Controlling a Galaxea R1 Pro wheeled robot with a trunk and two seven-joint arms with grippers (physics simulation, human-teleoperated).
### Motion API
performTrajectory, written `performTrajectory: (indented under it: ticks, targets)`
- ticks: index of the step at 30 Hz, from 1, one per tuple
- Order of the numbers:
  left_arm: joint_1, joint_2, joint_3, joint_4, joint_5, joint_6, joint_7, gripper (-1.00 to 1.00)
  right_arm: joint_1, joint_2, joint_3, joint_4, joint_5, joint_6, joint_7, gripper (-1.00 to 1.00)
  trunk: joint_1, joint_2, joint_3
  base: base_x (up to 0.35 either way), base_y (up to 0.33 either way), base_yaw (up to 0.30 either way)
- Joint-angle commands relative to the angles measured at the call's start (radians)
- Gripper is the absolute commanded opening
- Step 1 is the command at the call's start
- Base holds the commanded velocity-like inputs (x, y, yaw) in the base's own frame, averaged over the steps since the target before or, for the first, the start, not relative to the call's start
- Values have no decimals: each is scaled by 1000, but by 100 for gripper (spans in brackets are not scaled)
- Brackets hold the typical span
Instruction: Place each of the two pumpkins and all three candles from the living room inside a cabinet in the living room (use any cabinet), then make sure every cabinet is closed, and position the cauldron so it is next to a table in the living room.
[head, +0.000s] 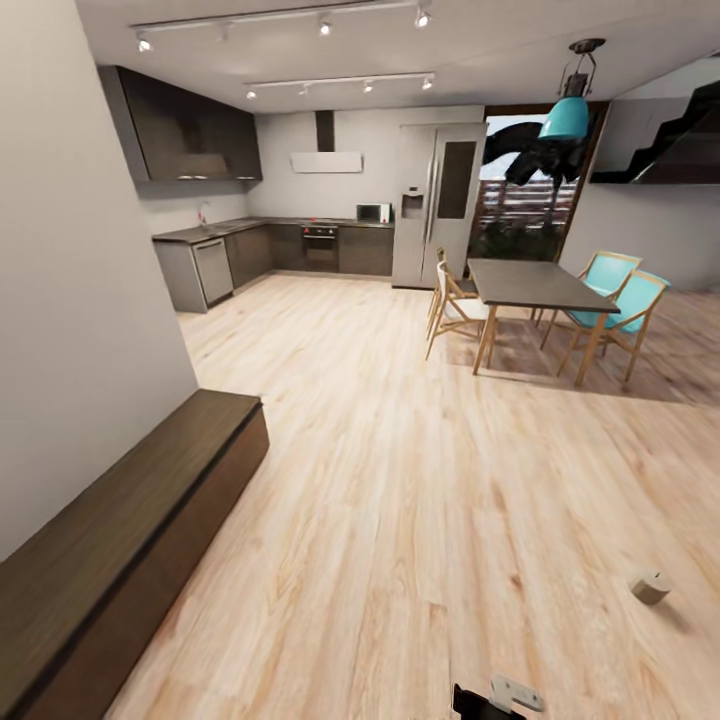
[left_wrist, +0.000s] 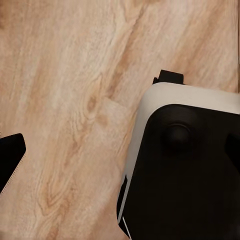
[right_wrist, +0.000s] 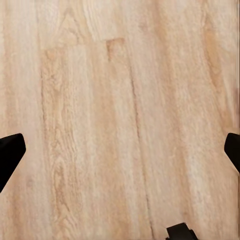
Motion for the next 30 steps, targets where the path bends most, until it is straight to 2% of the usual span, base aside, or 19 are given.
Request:
performTrajectory:
  ticks: [1,15,21,30]
  targets:
    - [0,0,-9,-1,9,-2,3,100,-2,1,8,3,-4,-4,-2,100,0,-1,-1,0,0,-282]
    - [0,-13,-5,-1,8,-4,-1,100,-1,1,8,3,-5,-4,-2,100,0,-1,-1,0,0,-284]
    - [-1,-6,-4,-5,9,-62,-3,100,-2,1,8,3,-5,-4,-3,100,0,-1,-1,0,0,-285]
    - [-1,3,-10,-14,-1,-74,-4,100,-2,2,8,3,-4,-4,-3,100,0,-1,-1,0,0,-285]
